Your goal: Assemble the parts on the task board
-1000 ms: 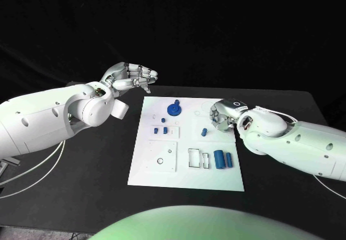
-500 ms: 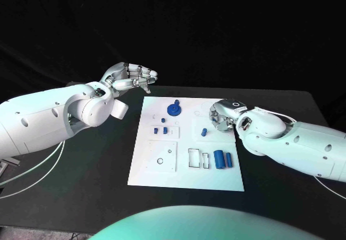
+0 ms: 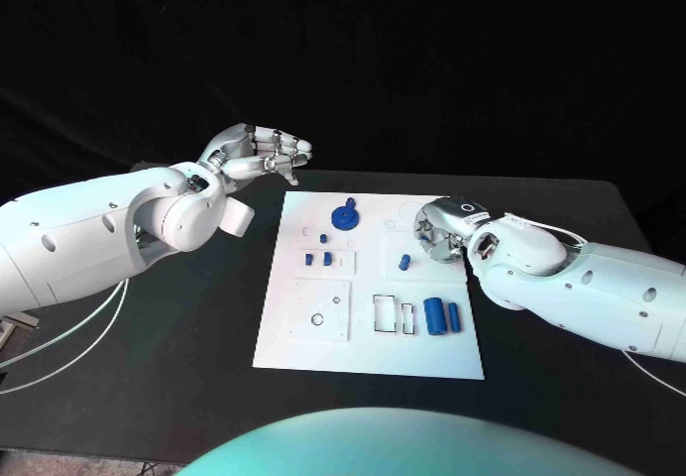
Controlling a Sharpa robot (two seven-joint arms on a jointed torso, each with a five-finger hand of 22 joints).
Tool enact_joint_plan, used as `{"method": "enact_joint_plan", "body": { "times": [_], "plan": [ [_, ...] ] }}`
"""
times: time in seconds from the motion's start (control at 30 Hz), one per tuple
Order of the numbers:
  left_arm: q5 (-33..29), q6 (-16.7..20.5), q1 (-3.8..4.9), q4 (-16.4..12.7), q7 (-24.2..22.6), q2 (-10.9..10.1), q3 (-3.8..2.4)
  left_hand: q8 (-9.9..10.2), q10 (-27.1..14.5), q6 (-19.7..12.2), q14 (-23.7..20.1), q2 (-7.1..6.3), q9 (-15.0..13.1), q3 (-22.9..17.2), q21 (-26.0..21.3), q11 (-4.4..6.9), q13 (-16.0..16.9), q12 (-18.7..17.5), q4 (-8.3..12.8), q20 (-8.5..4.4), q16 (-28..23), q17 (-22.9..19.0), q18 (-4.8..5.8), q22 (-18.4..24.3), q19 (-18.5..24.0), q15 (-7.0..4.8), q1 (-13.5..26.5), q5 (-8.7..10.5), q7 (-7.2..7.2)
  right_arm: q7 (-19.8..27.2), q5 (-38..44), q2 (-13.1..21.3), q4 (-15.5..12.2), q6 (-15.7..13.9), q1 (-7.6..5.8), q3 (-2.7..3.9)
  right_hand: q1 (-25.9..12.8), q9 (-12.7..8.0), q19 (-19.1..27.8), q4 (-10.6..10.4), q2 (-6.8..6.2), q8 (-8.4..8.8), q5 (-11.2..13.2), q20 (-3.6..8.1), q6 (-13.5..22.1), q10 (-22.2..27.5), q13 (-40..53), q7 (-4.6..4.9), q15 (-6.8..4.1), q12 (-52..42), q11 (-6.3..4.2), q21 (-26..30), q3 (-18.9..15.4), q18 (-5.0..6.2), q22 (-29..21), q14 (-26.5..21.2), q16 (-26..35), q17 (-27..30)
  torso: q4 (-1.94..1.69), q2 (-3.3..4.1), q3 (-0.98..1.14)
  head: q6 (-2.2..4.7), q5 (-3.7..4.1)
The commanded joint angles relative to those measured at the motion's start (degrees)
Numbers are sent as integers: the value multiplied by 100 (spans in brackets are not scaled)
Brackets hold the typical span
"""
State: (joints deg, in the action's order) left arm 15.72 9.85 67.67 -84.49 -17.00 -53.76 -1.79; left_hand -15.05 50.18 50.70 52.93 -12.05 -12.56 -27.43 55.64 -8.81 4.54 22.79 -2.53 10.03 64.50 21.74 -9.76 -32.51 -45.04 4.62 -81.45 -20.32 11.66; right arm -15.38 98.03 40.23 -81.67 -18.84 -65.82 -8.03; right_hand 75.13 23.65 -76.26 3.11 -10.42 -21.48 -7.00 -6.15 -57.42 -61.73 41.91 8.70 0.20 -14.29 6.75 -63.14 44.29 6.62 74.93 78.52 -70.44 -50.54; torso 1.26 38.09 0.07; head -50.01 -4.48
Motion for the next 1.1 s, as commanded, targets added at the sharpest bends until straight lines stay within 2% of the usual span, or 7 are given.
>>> {"method": "enact_joint_plan", "body": {
  "times": [0.03, 0.57, 1.1],
  "plan": [
    [22, -77, 4, -14, -23, 4, -6, -10, -63, -29, -29, 6, 5, -46, 35, -7, -7, 29, 15, 0, -22, -10, -71, -13, 25, 1, -58, 3, 30, -95, -9, 19, 37, 268, 90, -69, 61, 9, -59, 64, 126, -22, -16, 1, -50, -227, -3716, -12, 3, -32, -184, -38, 60, -82, 529, 52, -20, -12, 4, 0, 0, 1, -3],
    [26, -75, 4, -5, -22, 1, -6, -10, -63, -29, -29, 6, 5, -46, 35, -7, -7, 29, 15, 0, -22, -10, -71, -13, 25, 1, -58, 3, 30, -44, -9, 96, -31, -10, 90, -62, 60, 10, -83, 77, 127, -26, -15, 8, -61, -252, -3715, -18, -4, -31, -192, -83, 65, -91, 550, 75, -38, -43, 3, -2, 4, 1, -1],
    [29, -77, 4, 12, -16, 1, -6, -14, -82, -35, -30, 3, 5, -48, 45, -10, -9, 39, 26, 1, -21, -16, -71, -21, 30, 3, -59, 5, 34, -36, -53, 250, -218, -60, 20, -23, 59, 10, -92, 84, 126, -27, -15, 12, -66, -258, -3717, -20, -7, -27, -194, -99, 68, -94, 558, 80, -38, -42, 1, -3, 0, 1, 3]
  ]
}}
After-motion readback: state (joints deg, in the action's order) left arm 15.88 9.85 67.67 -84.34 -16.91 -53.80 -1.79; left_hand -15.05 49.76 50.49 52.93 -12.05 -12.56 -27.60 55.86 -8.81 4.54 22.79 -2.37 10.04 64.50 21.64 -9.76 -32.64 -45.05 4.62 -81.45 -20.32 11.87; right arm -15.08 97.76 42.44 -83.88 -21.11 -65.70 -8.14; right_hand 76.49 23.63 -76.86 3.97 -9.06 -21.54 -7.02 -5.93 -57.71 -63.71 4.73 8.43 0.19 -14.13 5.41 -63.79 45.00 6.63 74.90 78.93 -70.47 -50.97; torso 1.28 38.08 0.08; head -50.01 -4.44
